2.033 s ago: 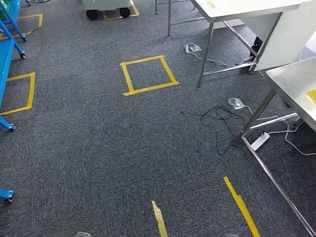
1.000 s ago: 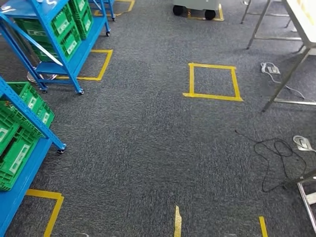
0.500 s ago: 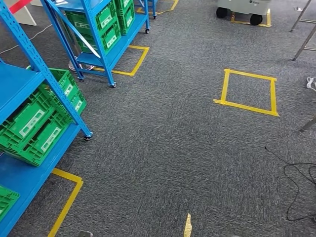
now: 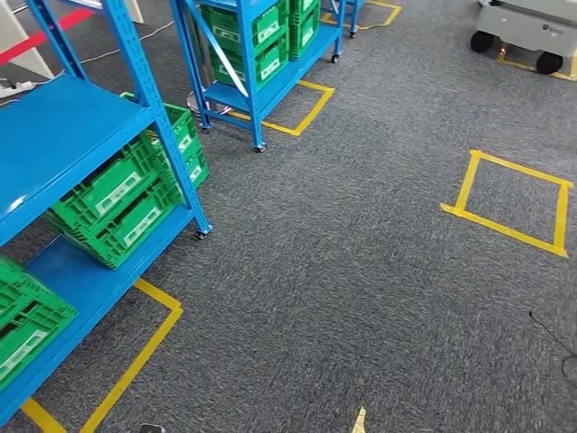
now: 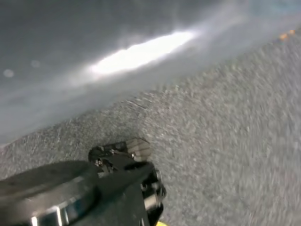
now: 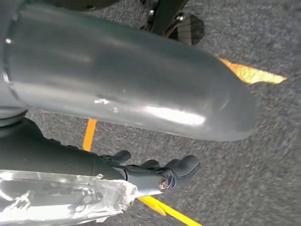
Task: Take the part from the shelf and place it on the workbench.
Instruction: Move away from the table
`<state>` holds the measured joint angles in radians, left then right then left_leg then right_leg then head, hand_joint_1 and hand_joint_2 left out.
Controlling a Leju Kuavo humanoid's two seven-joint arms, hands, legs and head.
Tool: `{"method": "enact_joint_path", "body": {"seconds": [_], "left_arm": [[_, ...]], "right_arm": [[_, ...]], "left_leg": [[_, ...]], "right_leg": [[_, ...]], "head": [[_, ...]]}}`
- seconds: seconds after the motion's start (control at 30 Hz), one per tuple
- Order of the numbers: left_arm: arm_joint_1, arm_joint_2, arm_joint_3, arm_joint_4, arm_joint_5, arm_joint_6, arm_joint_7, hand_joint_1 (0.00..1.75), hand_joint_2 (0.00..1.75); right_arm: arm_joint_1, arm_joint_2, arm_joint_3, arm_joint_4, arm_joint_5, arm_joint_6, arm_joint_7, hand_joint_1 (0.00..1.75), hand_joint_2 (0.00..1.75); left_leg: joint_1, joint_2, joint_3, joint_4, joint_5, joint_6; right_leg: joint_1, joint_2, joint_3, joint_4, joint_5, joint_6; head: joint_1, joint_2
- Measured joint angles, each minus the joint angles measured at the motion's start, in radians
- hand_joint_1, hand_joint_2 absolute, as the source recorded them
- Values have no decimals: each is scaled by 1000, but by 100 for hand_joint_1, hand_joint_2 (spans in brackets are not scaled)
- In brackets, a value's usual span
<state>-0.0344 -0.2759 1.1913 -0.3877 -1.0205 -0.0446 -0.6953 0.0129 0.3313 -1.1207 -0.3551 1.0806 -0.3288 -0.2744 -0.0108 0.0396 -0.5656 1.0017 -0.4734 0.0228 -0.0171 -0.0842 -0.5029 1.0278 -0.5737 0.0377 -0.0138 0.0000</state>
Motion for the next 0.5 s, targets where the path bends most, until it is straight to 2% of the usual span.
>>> {"method": "enact_joint_path", "body": {"seconds": [0.07,0.1,0.13,0.17,0.2,0.23,0.27,0.3,0.33,0.37,0.43,0.47,0.5], "left_arm": [[-3,-3,2,-2,-4,0,0,0,0],[-5,-4,2,-3,-5,-1,1,0,0],[-5,-5,3,-3,-7,-1,1,0,0],[-5,-6,4,-4,-9,-1,2,0,0],[-4,-7,5,-4,-11,-1,2,0,0],[-3,-8,6,-4,-13,-1,2,0,0],[-2,-9,7,-5,-15,-1,3,0,0],[-3,-10,8,-6,-16,-1,3,0,0],[-4,-11,8,-8,-17,-2,4,0,0],[-4,-11,9,-9,-18,-2,5,0,0],[-1,-12,13,-12,-20,-2,7,0,0],[1,-12,16,-13,-21,-2,8,0,0],[2,-13,18,-14,-21,-2,9,0,0]], "right_arm": [[1,0,-6,-1,7,0,-1,0,0],[2,0,-10,-1,10,1,-1,0,0],[4,0,-15,-1,14,1,0,0,0],[5,0,-19,-1,17,2,0,0,0],[5,0,-22,-2,20,2,0,0,0],[5,0,-24,-4,23,2,0,0,0],[5,0,-27,-5,26,2,-1,0,0],[4,0,-29,-6,28,2,-1,0,0],[4,1,-32,-7,31,3,-1,0,0],[4,1,-35,-8,34,3,-1,0,0],[2,3,-40,-9,39,3,-1,0,0],[2,4,-41,-10,40,3,-1,0,0],[1,5,-43,-11,41,3,-1,0,0]], "left_leg": [[3,-25,3,-3,1,10],[3,-39,3,-3,0,13],[2,-55,4,-3,0,14],[2,-71,5,-3,-1,14],[2,-86,8,-2,-2,13],[2,-102,11,-2,-3,11],[3,-116,14,-1,-5,8],[2,-130,14,2,-8,4],[2,-141,12,5,-9,-1],[3,-152,9,6,-9,-6],[6,-171,2,7,-7,-17],[7,-166,-1,11,-10,-22],[7,-146,-9,27,-22,-27]], "right_leg": [[-3,62,-51,107,-55,3],[-3,74,-88,177,-82,4],[-2,80,-122,232,-95,4],[-2,82,-143,256,-89,4],[-2,84,-146,241,-63,3],[-3,90,-131,191,-21,2],[-5,109,-107,125,20,1],[-8,133,-82,62,47,0],[-11,153,-62,20,61,-3],[-11,167,-51,-1,62,-6],[-9,154,-44,-7,59,-16],[-9,144,-42,-10,60,-22],[-10,131,-39,-13,61,-28]], "head": [[4,0],[5,0],[6,0],[6,0],[7,0],[7,0],[7,0],[7,0],[7,0],[7,0],[7,0],[6,0],[3,0]]}}
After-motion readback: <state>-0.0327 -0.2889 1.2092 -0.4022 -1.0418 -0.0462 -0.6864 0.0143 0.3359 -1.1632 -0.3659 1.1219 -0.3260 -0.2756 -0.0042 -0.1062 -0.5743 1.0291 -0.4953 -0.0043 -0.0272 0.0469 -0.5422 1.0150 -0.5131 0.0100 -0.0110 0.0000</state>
